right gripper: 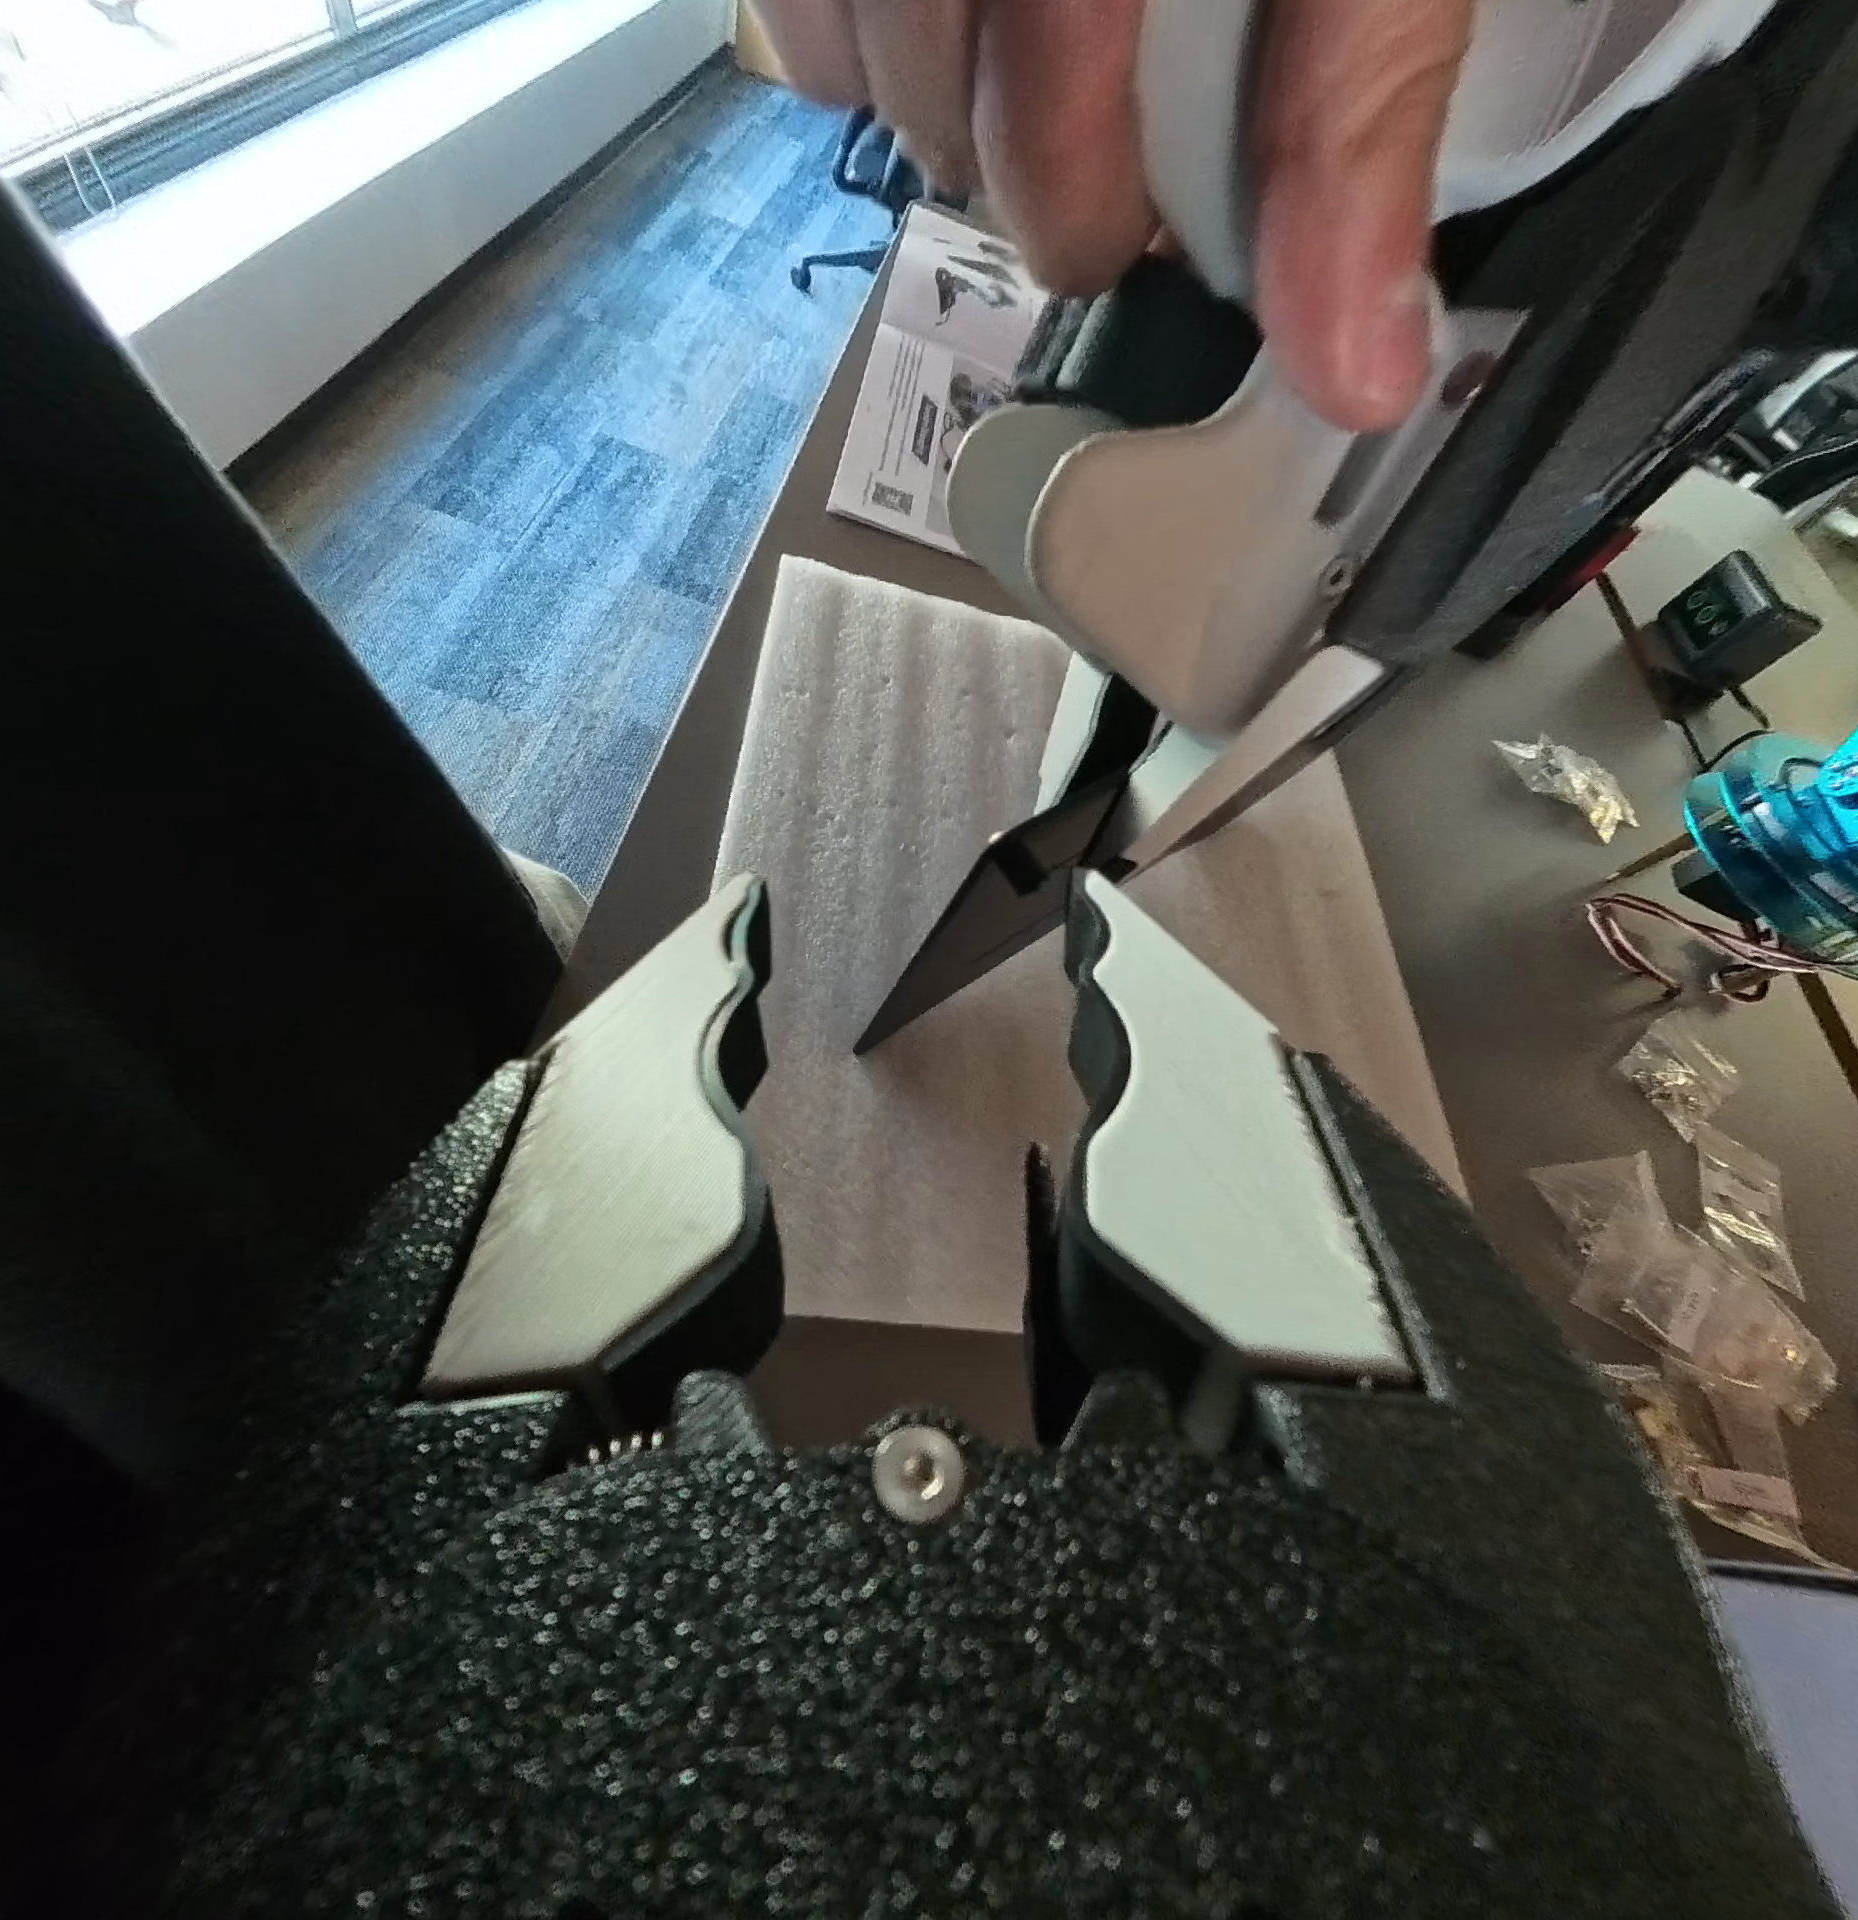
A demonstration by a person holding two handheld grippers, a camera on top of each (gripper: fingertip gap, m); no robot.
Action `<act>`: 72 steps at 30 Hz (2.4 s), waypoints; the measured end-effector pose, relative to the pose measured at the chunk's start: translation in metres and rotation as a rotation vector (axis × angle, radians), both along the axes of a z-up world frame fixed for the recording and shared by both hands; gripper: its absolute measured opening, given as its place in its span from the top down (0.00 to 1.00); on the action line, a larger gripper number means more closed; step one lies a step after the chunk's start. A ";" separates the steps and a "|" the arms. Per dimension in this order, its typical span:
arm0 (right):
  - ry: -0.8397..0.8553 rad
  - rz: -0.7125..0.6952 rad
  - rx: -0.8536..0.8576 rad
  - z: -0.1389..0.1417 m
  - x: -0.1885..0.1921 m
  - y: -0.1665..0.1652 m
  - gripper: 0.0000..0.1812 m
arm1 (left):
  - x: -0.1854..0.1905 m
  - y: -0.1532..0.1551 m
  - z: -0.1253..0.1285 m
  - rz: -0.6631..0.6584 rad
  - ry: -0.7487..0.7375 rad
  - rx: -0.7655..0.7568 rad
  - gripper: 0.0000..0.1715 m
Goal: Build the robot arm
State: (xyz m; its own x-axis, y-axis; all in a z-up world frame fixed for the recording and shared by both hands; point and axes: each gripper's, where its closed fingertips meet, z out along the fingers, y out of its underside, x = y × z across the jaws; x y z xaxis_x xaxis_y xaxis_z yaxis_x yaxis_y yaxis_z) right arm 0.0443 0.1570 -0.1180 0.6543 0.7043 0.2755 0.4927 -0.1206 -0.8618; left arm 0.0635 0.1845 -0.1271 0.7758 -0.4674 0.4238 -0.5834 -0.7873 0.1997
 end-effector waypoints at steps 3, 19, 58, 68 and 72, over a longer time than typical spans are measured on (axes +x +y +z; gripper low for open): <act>-0.018 0.032 -0.008 0.008 -0.002 -0.008 0.71 | -0.001 0.000 0.000 -0.001 -0.001 0.000 0.92; -0.219 0.056 -0.035 -0.008 0.001 -0.002 0.67 | 0.000 0.000 0.000 -0.015 -0.010 -0.001 0.92; -0.416 0.187 -0.087 -0.002 -0.002 -0.013 0.67 | -0.002 0.000 -0.001 -0.030 -0.011 0.003 0.92; -0.505 0.207 -0.136 -0.015 0.003 -0.014 0.61 | -0.002 -0.001 -0.001 -0.040 -0.015 0.007 0.92; -0.511 0.193 -0.125 -0.008 0.011 -0.012 0.64 | -0.002 0.000 0.000 -0.036 -0.027 0.000 0.92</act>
